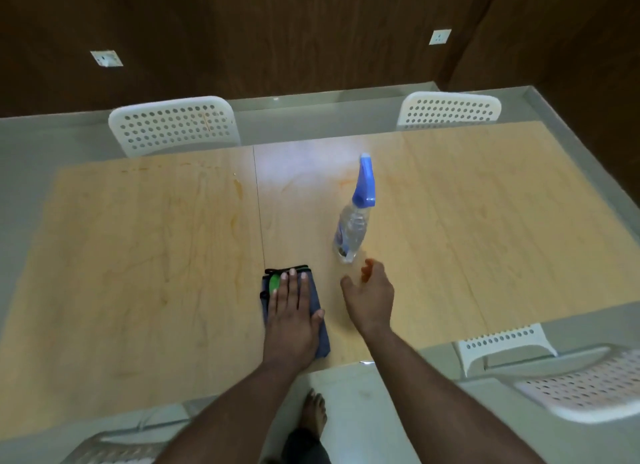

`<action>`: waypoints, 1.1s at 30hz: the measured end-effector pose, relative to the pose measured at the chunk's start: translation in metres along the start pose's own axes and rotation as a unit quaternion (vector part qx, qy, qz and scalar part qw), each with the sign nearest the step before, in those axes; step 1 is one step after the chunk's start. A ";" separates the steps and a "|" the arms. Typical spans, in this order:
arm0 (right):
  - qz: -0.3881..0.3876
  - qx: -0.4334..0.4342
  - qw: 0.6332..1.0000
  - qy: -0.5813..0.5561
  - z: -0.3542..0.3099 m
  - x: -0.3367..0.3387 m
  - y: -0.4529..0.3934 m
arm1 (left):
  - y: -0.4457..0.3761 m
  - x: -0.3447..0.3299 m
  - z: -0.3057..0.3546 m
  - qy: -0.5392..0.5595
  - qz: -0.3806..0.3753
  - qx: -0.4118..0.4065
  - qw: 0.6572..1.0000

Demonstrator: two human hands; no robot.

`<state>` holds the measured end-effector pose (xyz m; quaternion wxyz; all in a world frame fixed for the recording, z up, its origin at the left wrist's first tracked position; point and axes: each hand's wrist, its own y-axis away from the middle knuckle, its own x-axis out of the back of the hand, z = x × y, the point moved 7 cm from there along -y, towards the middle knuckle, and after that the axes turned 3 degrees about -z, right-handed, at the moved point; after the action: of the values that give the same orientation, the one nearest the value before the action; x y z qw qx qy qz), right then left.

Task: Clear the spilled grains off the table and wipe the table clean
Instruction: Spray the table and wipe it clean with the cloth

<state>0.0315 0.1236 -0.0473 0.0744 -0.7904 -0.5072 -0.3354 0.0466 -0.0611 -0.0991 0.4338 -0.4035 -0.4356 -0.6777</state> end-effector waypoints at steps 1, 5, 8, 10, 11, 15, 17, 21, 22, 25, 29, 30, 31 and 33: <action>-0.021 0.022 0.999 0.044 0.008 -0.010 0.012 | 0.002 -0.003 0.000 -0.007 0.011 0.002 1.000; -0.079 0.175 0.965 0.177 0.011 -0.040 0.034 | 0.007 -0.006 0.001 -0.017 0.024 0.005 1.000; -0.083 0.278 0.930 0.227 0.003 -0.062 0.040 | 0.030 -0.010 -0.007 -0.026 0.021 0.039 0.999; -0.111 0.313 0.909 0.251 -0.002 -0.079 0.042 | 0.053 -0.012 -0.018 -0.028 0.024 0.057 0.998; -0.131 0.324 0.899 0.266 -0.004 -0.089 0.041 | 0.063 -0.014 -0.024 -0.026 0.028 0.060 0.997; -0.173 0.356 0.864 0.313 -0.003 -0.109 0.034 | 0.078 -0.016 -0.034 -0.023 0.038 0.040 0.998; -0.175 0.357 0.863 0.313 0.000 -0.112 0.029 | 0.070 -0.014 -0.035 -0.028 0.038 0.040 0.998; -0.173 0.355 0.867 0.304 0.005 -0.112 0.027 | 0.045 -0.006 -0.034 -0.048 0.031 0.040 0.998; -0.172 0.351 0.870 0.301 0.005 -0.113 0.027 | 0.037 -0.003 -0.035 -0.052 0.034 0.031 0.998; -0.167 0.345 0.876 0.294 0.007 -0.115 0.023 | -0.014 0.006 -0.047 -0.062 0.054 -0.001 0.997; -0.155 0.348 0.878 0.291 0.007 -0.116 0.024 | -0.090 0.029 -0.068 -0.072 0.054 0.045 0.995; -0.150 0.348 0.878 0.292 0.007 -0.115 0.023 | -0.093 0.030 -0.068 -0.070 0.052 0.052 0.995; -0.150 0.349 0.878 0.292 0.007 -0.113 0.024 | -0.085 0.028 -0.064 -0.068 0.059 0.055 0.994; -0.160 0.348 0.877 0.291 0.006 -0.114 0.024 | -0.043 0.019 -0.055 -0.062 0.069 0.060 0.994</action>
<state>0.0253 0.0295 -0.1152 0.4342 -0.4884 -0.6660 -0.3597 -0.0091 -0.1068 -0.1080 0.4749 -0.4471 -0.4724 -0.5927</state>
